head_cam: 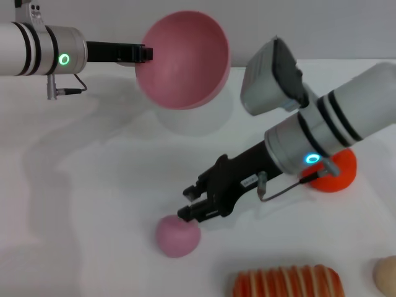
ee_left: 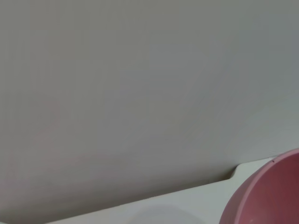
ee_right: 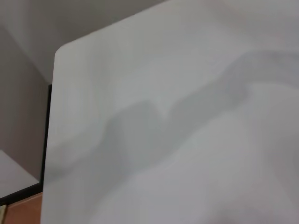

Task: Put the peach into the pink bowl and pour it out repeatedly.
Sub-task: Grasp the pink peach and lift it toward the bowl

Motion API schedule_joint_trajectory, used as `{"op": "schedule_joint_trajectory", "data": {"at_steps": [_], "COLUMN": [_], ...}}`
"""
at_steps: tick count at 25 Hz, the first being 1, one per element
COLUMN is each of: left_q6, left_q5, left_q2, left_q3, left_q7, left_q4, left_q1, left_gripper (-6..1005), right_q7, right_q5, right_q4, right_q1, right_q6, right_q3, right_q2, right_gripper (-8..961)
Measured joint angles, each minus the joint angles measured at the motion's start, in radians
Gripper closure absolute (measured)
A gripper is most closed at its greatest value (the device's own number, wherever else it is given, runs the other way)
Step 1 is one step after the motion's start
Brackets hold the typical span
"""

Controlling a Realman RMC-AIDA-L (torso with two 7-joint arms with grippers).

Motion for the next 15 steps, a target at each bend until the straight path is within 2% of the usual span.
{"op": "schedule_joint_trajectory", "data": {"at_steps": [12, 15], "left_q6": [0.005, 0.005], "left_q5": [0.000, 0.000], "left_q2": [-0.017, -0.018], "left_q3": [0.010, 0.015], "left_q7": [0.011, 0.012], "left_q4": [0.000, 0.001], "left_q1": [-0.004, -0.003], "left_gripper": [953, 953], "right_q7": [-0.011, -0.010], "right_q5": [0.045, 0.057], "right_q4": [0.073, 0.090], "right_q1": [0.021, 0.025], "right_q6": [0.085, 0.118], "right_q3": [-0.103, -0.142], "right_q2": [0.005, 0.006], "right_gripper": [498, 466]}}
